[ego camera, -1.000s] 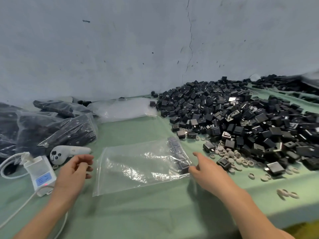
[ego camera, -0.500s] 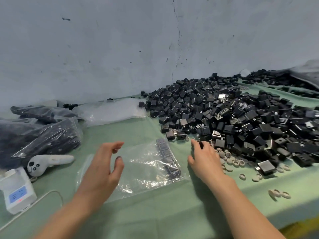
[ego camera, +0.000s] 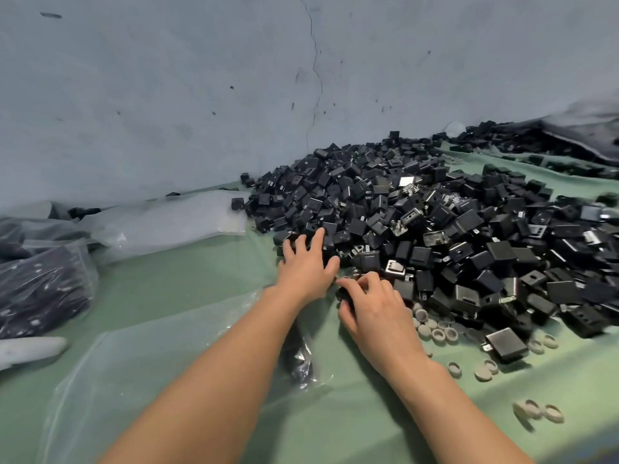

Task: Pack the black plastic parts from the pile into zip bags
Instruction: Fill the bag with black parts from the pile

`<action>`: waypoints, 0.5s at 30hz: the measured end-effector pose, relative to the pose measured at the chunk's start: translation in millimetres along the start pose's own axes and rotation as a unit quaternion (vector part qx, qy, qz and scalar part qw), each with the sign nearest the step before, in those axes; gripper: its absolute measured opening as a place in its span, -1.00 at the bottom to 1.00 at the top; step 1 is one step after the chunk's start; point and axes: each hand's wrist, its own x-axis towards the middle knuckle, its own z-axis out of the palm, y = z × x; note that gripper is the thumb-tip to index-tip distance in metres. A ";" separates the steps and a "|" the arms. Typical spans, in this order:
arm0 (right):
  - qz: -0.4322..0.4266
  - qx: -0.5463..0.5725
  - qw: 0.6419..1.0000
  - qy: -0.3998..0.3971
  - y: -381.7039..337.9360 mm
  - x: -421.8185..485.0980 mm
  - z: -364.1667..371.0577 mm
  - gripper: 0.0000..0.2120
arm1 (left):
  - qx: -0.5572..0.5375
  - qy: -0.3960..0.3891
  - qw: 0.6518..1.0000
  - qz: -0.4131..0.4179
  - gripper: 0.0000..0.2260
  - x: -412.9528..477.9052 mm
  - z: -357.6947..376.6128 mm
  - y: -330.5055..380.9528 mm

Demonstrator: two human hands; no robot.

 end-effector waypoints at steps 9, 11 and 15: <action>0.056 0.223 0.972 0.044 12.6 8.1 -17.3 -0.70 | 0.103 0.134 0.982 0.085 -0.53 1.9 20.3 -0.2; 0.139 0.305 0.938 0.092 13.9 16.0 -26.8 -0.74 | 0.134 0.143 0.975 0.104 -0.58 -4.3 20.5 1.4; 0.366 0.620 0.683 0.122 13.4 29.2 -47.2 -0.77 | 0.169 0.131 0.971 0.104 -0.53 -13.9 22.6 5.7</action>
